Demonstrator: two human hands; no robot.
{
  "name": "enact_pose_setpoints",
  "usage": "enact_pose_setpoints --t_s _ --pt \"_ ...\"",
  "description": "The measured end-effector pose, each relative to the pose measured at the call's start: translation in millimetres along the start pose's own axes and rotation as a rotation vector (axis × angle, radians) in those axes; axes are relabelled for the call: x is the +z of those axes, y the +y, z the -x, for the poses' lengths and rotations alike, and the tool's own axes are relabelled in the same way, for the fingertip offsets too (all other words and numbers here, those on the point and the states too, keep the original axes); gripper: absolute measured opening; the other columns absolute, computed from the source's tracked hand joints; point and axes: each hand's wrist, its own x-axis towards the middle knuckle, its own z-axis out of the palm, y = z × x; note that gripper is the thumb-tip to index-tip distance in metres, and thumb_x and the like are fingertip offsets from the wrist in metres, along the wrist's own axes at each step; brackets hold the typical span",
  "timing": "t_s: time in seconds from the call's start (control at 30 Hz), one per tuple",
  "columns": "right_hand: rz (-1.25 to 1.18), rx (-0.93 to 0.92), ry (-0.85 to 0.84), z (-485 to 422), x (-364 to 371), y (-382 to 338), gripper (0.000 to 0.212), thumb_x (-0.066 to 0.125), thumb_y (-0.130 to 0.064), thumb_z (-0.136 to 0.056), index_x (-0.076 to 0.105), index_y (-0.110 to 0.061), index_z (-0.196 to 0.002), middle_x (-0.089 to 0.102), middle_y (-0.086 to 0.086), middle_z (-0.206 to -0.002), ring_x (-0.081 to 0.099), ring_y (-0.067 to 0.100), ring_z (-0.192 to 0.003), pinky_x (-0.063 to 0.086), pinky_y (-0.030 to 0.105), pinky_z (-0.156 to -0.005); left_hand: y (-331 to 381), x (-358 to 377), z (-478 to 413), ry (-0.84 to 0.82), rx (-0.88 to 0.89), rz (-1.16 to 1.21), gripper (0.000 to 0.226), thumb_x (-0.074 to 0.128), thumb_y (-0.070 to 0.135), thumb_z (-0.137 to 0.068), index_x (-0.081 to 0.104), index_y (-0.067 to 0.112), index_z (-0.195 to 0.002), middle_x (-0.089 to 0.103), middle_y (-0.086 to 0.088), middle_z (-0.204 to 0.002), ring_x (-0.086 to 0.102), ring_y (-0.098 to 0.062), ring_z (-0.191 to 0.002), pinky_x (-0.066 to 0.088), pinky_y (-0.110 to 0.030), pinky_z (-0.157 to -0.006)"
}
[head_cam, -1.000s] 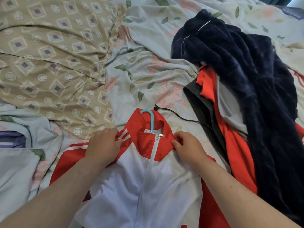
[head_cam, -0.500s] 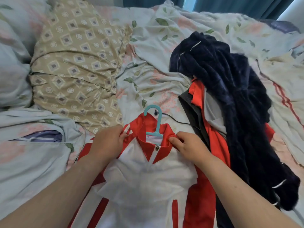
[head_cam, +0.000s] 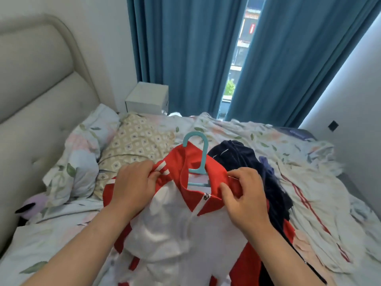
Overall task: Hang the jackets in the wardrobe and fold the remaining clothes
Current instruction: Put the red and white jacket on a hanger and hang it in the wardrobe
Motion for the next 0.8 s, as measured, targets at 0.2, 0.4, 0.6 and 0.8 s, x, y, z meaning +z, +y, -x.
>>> enact_pose_setpoints --t_s 0.2,0.4,0.6,0.8 --pt "0.097 -0.452 0.0 -51 -99 -117 0.023 0.056 -0.034 -0.091 0.071 -0.016 -0.091 0.063 -0.003 -0.091 0.052 0.012 -0.088 0.042 0.026 -0.08 64 -129 -52 0.199 0.134 -0.007 0.024 0.046 0.029 -0.081 0.06 0.013 -0.07 0.063 -0.007 -0.067 0.056 -0.037 -0.067 0.042 -0.041 -0.065" --pt "0.342 -0.449 -0.39 -100 -168 -191 0.031 0.052 -0.035 -0.097 0.067 -0.022 -0.121 0.068 -0.004 -0.116 0.058 0.016 -0.108 0.046 0.031 -0.095 115 -222 -81 0.417 0.201 -0.035 0.022 0.049 0.027 -0.083 0.057 0.011 -0.071 0.061 -0.009 -0.065 0.054 -0.038 -0.062 0.031 -0.035 -0.059" --pt "0.251 -0.367 -0.523 -132 -232 -242 0.019 0.057 -0.028 -0.095 0.073 -0.028 -0.104 0.069 -0.018 -0.087 0.061 0.001 -0.082 0.048 0.015 -0.067 148 -290 -97 0.52 0.211 -0.021 0.031 0.045 0.036 -0.087 0.056 0.01 -0.072 0.06 -0.008 -0.065 0.052 -0.039 -0.063 0.034 -0.037 -0.061" --pt "0.221 -0.608 -0.032 -144 -273 -284 0.009 0.081 -0.017 -0.079 0.077 -0.023 -0.084 0.058 -0.025 -0.069 0.054 0.0 -0.062 0.036 0.004 -0.062 163 -331 -115 0.573 0.099 -0.034 0.024 0.058 0.028 -0.095 0.056 0.013 -0.076 0.067 -0.011 -0.075 0.057 -0.04 -0.073 0.031 -0.036 -0.063"
